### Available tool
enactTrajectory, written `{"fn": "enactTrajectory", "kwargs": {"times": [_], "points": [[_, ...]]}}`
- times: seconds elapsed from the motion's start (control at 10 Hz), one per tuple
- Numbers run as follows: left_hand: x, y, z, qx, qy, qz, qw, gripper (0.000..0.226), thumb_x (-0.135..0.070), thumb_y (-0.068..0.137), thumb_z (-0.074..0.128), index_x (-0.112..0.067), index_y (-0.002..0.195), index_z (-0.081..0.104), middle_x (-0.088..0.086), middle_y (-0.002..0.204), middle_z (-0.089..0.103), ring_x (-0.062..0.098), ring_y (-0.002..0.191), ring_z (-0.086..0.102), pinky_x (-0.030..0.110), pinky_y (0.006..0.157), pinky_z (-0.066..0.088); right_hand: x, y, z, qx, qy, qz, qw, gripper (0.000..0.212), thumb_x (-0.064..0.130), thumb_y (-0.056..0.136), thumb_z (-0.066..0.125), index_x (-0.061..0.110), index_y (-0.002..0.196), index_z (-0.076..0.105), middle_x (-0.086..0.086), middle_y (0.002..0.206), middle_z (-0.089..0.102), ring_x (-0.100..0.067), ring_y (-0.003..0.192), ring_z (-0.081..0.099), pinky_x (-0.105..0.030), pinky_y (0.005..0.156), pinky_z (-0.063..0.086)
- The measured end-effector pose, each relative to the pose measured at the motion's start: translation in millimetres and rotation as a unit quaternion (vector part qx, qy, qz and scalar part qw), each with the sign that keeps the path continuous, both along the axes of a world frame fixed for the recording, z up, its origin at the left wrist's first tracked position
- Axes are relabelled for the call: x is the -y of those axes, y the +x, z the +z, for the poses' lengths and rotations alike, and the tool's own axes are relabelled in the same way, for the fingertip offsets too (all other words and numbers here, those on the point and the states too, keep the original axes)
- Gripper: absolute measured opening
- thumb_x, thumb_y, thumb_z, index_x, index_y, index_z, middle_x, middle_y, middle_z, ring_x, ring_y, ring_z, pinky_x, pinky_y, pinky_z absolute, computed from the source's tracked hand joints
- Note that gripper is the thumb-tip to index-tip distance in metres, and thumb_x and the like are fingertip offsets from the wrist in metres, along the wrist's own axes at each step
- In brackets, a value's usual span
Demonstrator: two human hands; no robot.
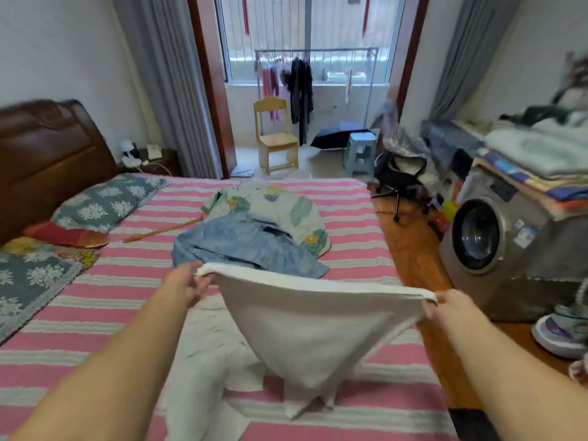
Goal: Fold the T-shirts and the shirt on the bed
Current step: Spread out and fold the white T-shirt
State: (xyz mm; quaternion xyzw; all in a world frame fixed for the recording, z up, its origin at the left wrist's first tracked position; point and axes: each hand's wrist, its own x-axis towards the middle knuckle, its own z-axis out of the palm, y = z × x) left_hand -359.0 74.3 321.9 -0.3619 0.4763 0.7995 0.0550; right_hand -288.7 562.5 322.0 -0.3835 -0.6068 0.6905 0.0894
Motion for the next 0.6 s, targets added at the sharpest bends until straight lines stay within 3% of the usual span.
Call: {"fn": "enactTrajectory", "kwargs": {"times": [0.1, 0.2, 0.3, 0.4, 0.5, 0.6], "points": [[-28.7, -33.1, 168.2, -0.166, -0.006, 0.041, 0.985, 0.019, -0.005, 0.105, 0.042, -0.010, 0.098, 0.059, 0.014, 0.107, 0.064, 0.022, 0.098, 0.066, 0.034, 0.091, 0.054, 13.8, -38.2, 115.9, -0.124, 0.012, 0.059, 0.991, 0.020, 0.018, 0.099, 0.059, 0.014, 0.079, 0.059, -0.011, 0.081, 0.061, -0.026, 0.073, 0.057, -0.017, 0.058, 0.048], [-21.5, -59.9, 258.8, -0.294, -0.006, 0.071, 0.953, 0.020, -0.006, 0.101, 0.045, -0.014, 0.098, 0.063, 0.012, 0.112, 0.069, 0.022, 0.091, 0.070, 0.034, 0.082, 0.062, 0.0, -89.8, 228.3, -0.318, -0.161, -0.073, 0.931, 0.019, 0.007, 0.095, 0.058, 0.007, 0.113, 0.060, -0.015, 0.109, 0.065, -0.027, 0.085, 0.063, -0.035, 0.054, 0.054], [-19.0, -67.2, 306.6, -0.366, -0.006, 0.084, 0.927, 0.027, -0.002, 0.094, 0.040, -0.014, 0.098, 0.065, 0.011, 0.106, 0.069, 0.024, 0.094, 0.071, 0.041, 0.091, 0.060, -10.5, -103.2, 280.0, -0.343, -0.202, -0.138, 0.907, 0.034, 0.012, 0.091, 0.061, 0.014, 0.125, 0.056, -0.010, 0.110, 0.065, -0.027, 0.086, 0.065, -0.040, 0.048, 0.050], [-17.3, -48.9, 302.6, -0.389, -0.001, 0.088, 0.917, 0.028, -0.002, 0.090, 0.038, -0.013, 0.095, 0.063, 0.011, 0.105, 0.069, 0.025, 0.095, 0.071, 0.041, 0.092, 0.059, -13.1, -87.5, 291.2, -0.373, -0.183, -0.150, 0.897, 0.026, 0.009, 0.090, 0.063, 0.011, 0.115, 0.060, -0.007, 0.099, 0.064, -0.024, 0.084, 0.065, -0.032, 0.053, 0.056], [-15.3, -26.3, 250.7, -0.351, -0.048, 0.139, 0.925, 0.022, -0.006, 0.082, 0.045, -0.013, 0.085, 0.066, 0.012, 0.103, 0.069, 0.029, 0.099, 0.072, 0.037, 0.081, 0.062, -8.9, -58.0, 250.1, -0.394, -0.216, -0.135, 0.883, 0.016, 0.005, 0.093, 0.060, 0.018, 0.102, 0.065, -0.002, 0.093, 0.063, -0.018, 0.079, 0.066, -0.029, 0.060, 0.058], [-10.4, 5.1, 151.6, -0.251, -0.144, 0.209, 0.934, 0.017, -0.011, 0.065, 0.057, -0.018, 0.070, 0.072, 0.010, 0.094, 0.068, 0.032, 0.096, 0.073, 0.035, 0.066, 0.059, -1.1, -18.9, 153.5, -0.290, -0.069, -0.129, 0.946, 0.024, 0.003, 0.093, 0.055, 0.024, 0.086, 0.064, 0.001, 0.092, 0.061, -0.017, 0.085, 0.062, -0.025, 0.062, 0.055]]}}
